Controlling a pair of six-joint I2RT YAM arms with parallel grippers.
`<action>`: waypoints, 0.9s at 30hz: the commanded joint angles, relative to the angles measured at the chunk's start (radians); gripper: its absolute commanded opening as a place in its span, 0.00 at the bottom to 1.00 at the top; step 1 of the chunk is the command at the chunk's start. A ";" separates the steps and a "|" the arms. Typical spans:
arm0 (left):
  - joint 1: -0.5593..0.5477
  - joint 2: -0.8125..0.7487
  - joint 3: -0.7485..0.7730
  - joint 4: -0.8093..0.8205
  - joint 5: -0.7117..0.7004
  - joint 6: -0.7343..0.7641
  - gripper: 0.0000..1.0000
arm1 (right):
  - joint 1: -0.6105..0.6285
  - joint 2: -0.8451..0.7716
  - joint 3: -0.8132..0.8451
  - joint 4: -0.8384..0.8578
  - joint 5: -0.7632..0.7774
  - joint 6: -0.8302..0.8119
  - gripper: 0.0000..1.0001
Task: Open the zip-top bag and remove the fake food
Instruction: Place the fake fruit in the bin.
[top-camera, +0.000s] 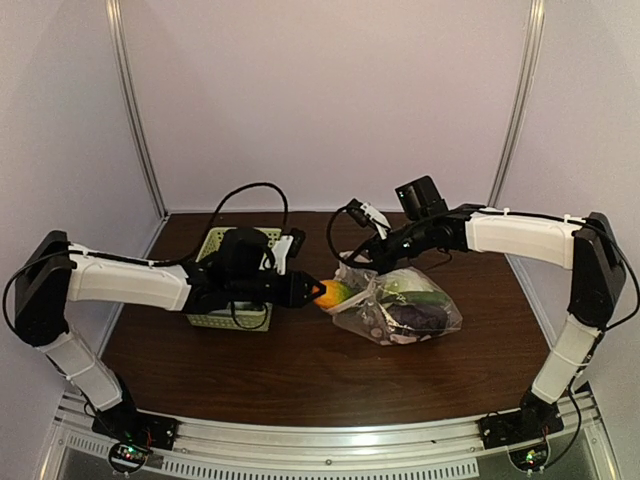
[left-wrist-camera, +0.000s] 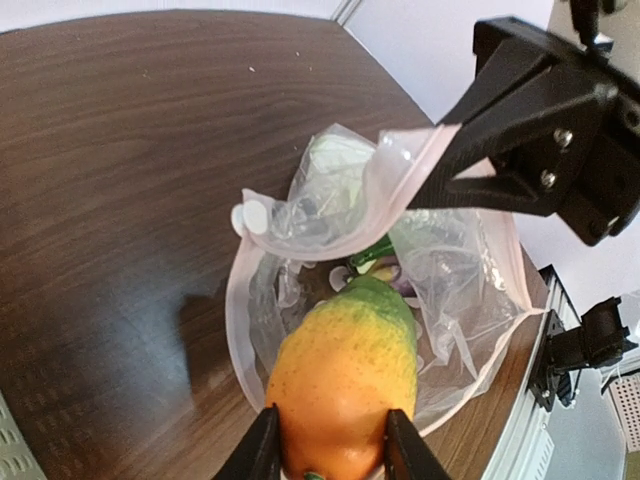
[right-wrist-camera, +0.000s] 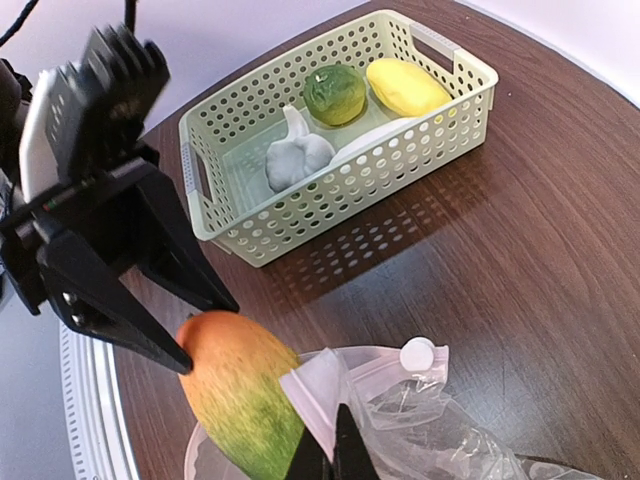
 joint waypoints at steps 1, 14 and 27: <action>0.026 -0.102 -0.006 -0.051 -0.071 0.053 0.20 | -0.007 -0.025 0.000 -0.001 -0.011 0.000 0.00; 0.190 -0.371 -0.046 -0.323 -0.257 0.167 0.20 | -0.030 -0.056 -0.005 -0.002 -0.020 -0.001 0.00; 0.277 -0.415 -0.084 -0.475 -0.450 0.218 0.20 | -0.035 -0.050 -0.008 0.000 -0.026 -0.006 0.00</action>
